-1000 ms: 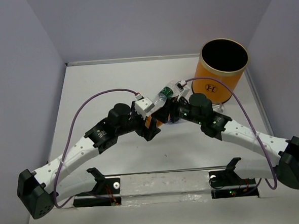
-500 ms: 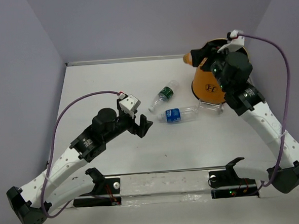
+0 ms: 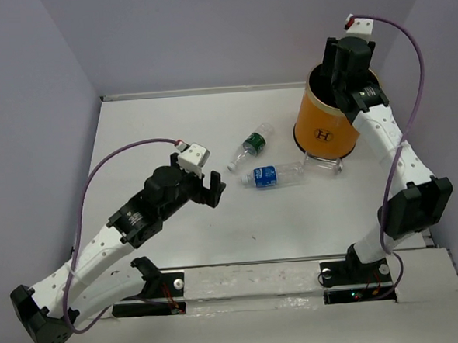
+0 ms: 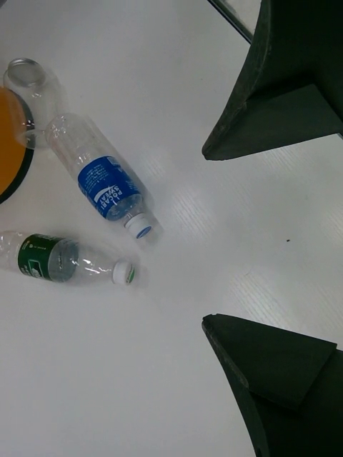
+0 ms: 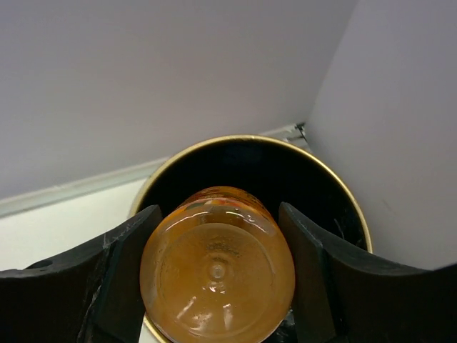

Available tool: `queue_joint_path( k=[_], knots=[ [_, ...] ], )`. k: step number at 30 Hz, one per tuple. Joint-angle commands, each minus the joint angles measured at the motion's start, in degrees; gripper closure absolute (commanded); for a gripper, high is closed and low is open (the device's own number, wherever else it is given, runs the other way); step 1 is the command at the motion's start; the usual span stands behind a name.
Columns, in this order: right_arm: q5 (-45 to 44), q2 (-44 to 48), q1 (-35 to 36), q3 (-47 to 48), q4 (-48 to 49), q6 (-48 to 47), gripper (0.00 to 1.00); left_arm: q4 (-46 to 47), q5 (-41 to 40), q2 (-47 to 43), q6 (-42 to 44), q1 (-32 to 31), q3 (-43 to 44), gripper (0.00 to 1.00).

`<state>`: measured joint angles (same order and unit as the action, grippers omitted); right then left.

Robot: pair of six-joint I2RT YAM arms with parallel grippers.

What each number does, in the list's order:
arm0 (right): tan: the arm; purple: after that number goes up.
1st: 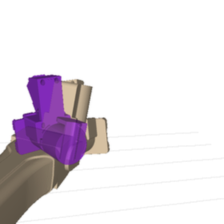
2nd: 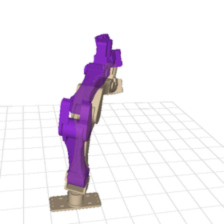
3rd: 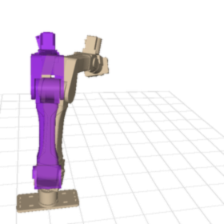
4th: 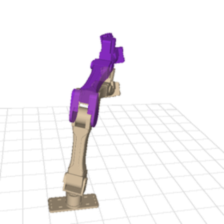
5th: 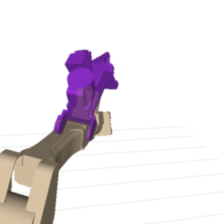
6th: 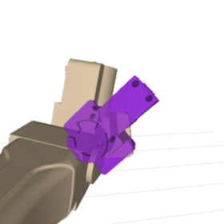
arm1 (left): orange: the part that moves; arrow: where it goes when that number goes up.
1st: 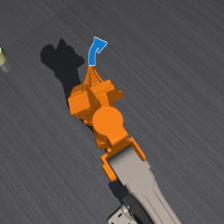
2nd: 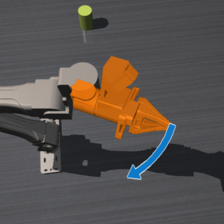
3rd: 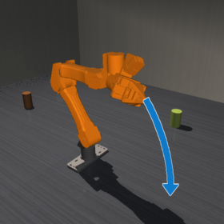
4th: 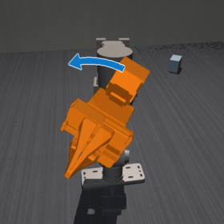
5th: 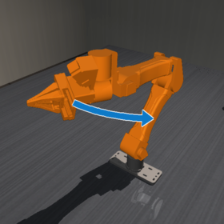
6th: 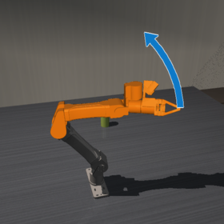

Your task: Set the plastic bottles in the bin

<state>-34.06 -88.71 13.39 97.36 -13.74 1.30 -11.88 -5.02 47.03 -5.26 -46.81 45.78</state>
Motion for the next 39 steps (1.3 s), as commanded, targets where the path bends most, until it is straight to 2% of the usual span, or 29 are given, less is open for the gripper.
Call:
queue_joint_path(
  k=[1, 2, 4, 5, 6, 8, 11, 14, 15, 18, 20, 24, 28, 31, 37, 39],
  knots=[
    [-1.10, -0.06, -2.04, 0.73, -2.87, -2.18, 0.61, 0.63, -0.78, -2.46, -0.81, -0.30, 2.65, 0.01],
    [-0.57, -0.15, -2.05, 0.72, -3.14, -2.01, 0.29, 0.63, -0.70, -2.64, -0.81, -0.30, 2.65, 0.01],
    [0.40, -0.41, -2.58, 2.12, -5.24, -1.83, 0.07, 0.63, -0.61, -3.25, -0.89, -0.30, 2.74, 0.01],
    [1.18, -0.50, -2.58, 3.17, -6.20, -1.65, 0.06, 0.63, -0.61, -3.52, -0.90, -0.30, 2.74, 0.01],
    [2.24, -0.33, -2.58, 4.23, -7.17, -1.48, 0.04, 0.63, -0.61, -3.69, -0.90, -0.30, 2.74, 0.01],
    [9.77, 0.98, -2.58, 6.26, -9.72, 2.03, 0.04, 0.63, -0.70, -4.13, -0.90, -0.30, 2.65, 0.01],
    [18.23, 4.94, -0.38, 5.21, -10.61, 5.90, 0.04, 0.72, -1.05, -4.05, -0.90, -0.30, 2.65, 0.01],
    [20.18, 9.33, 6.89, -1.17, -10.61, 8.19, 0.05, 0.63, -2.01, -3.52, -0.90, -0.30, 2.47, 0.01],
    [19.74, 10.65, 12.22, -3.56, -9.30, 8.63, 0.05, 0.54, -2.62, -3.08, -0.98, -0.30, 2.47, 0.01],
    [18.16, 9.35, 19.98, -10.15, -8.76, 13.26, 0.05, 0.45, -4.03, -2.47, -1.16, -0.30, 2.38, 0.01],
    [16.84, 6.03, 21.50, -13.32, -7.89, 16.70, 0.05, 0.37, -4.74, -2.20, -1.25, -0.30, 2.30, 0.01],
    [15.09, 0.65, 23.17, -15.97, -1.75, 25.05, 0.04, 0.28, -6.84, -1.94, -1.34, -0.30, 2.03, 0.01],
    [5.18, -4.80, 23.70, -15.18, 1.16, 32.77, 0.00, 0.01, -7.29, -1.50, -1.16, -0.30, 2.12, 0.01],
    [1.21, -8.58, 23.70, -15.27, 3.10, 37.00, 0.00, -0.07, -7.11, -1.67, -1.16, -0.30, 2.21, 0.01],
    [-9.68, -14.90, 23.70, -12.64, 3.10, 39.39, 0.00, 0.28, -5.62, -3.34, -1.07, -0.30, 2.30, 0.01],
    [-8.66, -15.88, 22.22, -12.72, 2.93, 40.53, 0.00, 0.36, -5.27, -3.69, -0.98, -0.30, 2.38, 0.01]
  ],
)
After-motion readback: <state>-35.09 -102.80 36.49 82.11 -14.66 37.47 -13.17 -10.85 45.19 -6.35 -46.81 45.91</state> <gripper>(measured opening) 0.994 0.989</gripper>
